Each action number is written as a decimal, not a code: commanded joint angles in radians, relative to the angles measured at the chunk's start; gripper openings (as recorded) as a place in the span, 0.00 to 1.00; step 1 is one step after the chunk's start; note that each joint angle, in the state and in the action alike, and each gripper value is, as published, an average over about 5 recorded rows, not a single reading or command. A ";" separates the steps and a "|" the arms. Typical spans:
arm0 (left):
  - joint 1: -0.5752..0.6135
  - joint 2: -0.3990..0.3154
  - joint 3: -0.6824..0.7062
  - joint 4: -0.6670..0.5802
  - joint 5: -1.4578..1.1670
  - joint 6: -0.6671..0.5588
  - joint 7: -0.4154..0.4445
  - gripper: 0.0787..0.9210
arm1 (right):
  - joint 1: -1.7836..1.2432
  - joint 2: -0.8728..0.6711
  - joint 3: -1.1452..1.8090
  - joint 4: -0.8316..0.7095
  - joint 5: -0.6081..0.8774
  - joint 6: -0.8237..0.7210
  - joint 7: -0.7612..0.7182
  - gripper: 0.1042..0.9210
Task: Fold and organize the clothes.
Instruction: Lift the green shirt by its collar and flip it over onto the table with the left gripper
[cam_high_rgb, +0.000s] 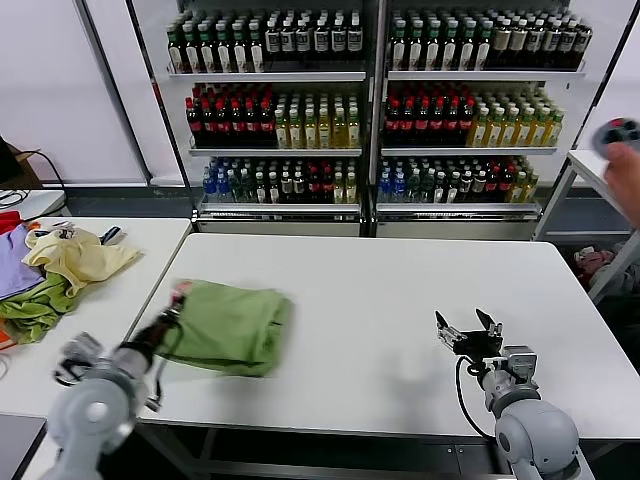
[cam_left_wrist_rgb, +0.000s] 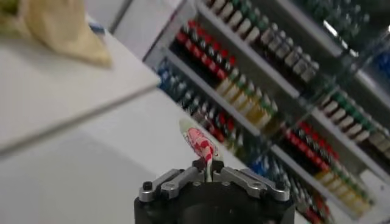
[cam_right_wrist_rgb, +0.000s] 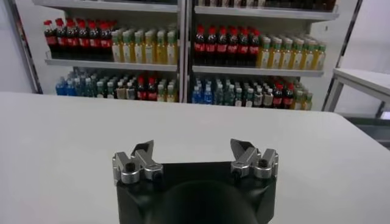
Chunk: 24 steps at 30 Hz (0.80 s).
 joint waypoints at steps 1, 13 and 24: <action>-0.028 0.050 -0.046 -0.212 -0.073 0.025 -0.022 0.04 | -0.007 0.004 0.003 0.012 0.000 0.002 -0.001 0.88; -0.203 -0.383 0.622 0.094 0.453 0.016 -0.008 0.04 | -0.036 0.005 0.037 0.041 -0.001 0.015 -0.006 0.88; -0.361 -0.462 0.843 0.404 0.612 -0.034 0.006 0.04 | -0.026 -0.003 0.058 0.031 0.018 0.025 -0.013 0.88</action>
